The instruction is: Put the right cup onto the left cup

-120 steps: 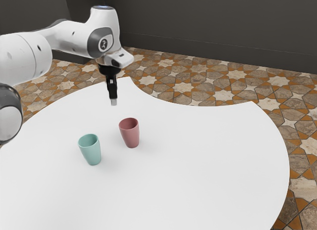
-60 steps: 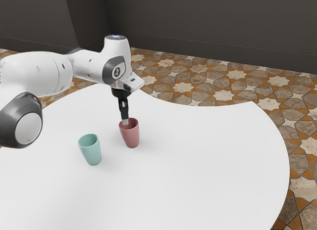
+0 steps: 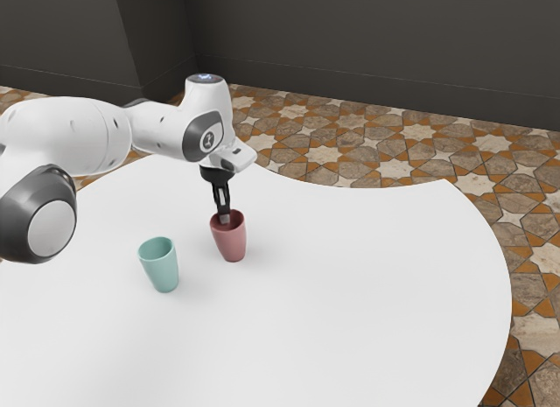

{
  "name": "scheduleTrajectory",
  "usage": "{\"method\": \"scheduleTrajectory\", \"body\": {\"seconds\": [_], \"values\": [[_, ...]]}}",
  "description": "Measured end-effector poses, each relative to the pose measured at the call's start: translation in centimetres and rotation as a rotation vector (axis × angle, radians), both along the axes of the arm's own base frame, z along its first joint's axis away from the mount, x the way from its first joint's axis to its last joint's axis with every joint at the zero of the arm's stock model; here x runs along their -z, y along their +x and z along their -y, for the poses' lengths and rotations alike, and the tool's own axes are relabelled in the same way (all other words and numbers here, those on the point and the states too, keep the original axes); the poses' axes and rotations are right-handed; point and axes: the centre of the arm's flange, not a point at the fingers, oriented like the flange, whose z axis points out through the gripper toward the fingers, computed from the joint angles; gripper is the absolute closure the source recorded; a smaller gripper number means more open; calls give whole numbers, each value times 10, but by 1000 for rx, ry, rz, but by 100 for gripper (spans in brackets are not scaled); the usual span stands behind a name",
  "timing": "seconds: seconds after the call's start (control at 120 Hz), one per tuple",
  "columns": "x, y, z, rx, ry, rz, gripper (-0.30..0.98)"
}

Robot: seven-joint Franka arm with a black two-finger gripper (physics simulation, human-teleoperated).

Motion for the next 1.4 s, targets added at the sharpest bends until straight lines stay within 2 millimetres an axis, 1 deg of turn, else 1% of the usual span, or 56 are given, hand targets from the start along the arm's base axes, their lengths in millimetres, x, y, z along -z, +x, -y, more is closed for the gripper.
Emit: {"method": "scheduleTrajectory", "body": {"seconds": [0.2,0.283,0.333,0.433,0.55,0.683,0.842,0.925,1.017,1.258,1.4], "values": [[2,-1,0,-13,1,2,77],[-4,-1,-1,-20,0,12,78],[-9,-5,-3,-26,-2,13,78],[-24,-14,-6,-40,-8,23,78],[-53,-30,-13,-60,-18,42,78],[-84,-47,-16,-72,-23,58,78],[-105,-75,-23,-93,-28,55,79],[-114,-83,-27,-102,-29,56,79],[-121,-89,-36,-121,-27,51,79],[-123,-110,-47,-145,-15,17,79],[-125,-118,-54,-157,-1,3,79]]}}
